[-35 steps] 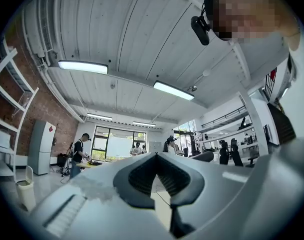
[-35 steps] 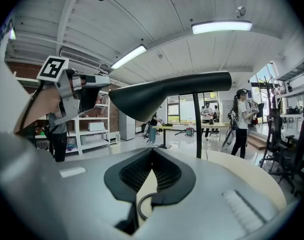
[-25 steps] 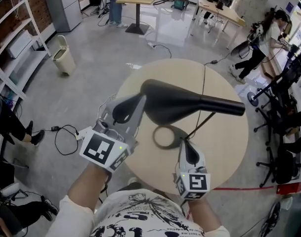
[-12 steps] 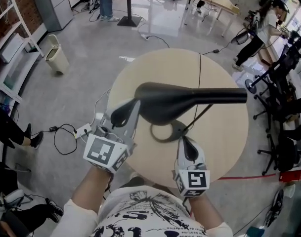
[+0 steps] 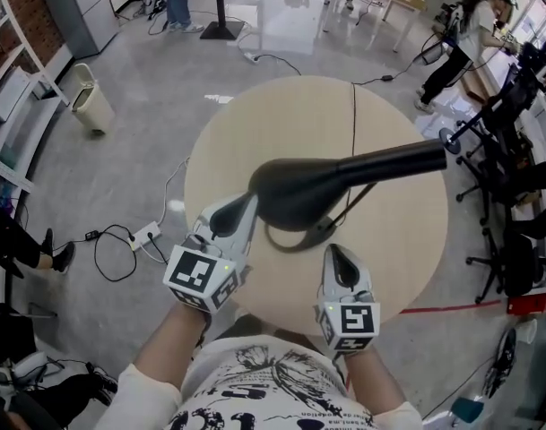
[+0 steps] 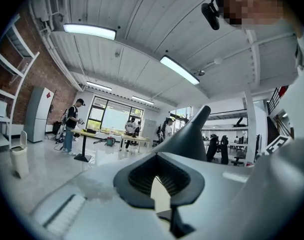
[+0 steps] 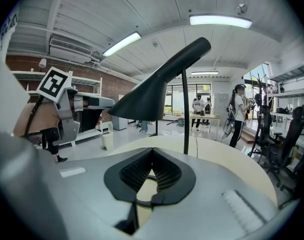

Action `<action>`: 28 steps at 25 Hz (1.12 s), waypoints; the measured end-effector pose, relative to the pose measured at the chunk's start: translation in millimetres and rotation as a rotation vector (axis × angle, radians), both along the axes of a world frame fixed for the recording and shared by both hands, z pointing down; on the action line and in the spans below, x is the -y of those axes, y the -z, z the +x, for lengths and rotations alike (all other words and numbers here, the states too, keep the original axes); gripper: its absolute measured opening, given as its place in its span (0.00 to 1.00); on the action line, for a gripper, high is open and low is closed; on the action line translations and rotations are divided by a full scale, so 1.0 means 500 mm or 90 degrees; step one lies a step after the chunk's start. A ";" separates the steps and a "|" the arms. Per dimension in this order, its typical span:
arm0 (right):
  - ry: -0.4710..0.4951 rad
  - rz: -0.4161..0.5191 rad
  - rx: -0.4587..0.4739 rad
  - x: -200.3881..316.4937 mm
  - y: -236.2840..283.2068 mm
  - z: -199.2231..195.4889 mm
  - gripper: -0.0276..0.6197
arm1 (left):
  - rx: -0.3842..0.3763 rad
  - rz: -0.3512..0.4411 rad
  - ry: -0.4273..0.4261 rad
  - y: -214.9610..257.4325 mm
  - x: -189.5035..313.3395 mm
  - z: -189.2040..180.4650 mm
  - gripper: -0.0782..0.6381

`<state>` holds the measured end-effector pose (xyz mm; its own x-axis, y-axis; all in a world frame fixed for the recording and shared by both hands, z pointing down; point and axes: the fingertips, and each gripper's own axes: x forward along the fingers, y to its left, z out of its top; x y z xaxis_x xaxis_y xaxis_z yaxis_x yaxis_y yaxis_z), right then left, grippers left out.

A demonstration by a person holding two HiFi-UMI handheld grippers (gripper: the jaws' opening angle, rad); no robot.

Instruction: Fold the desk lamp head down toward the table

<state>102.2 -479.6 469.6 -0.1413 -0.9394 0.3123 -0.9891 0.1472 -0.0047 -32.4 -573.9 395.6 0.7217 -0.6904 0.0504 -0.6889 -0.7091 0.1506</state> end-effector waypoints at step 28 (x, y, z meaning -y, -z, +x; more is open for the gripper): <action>0.000 0.012 0.007 -0.010 0.004 0.051 0.06 | 0.010 -0.037 -0.004 -0.068 -0.016 0.067 0.11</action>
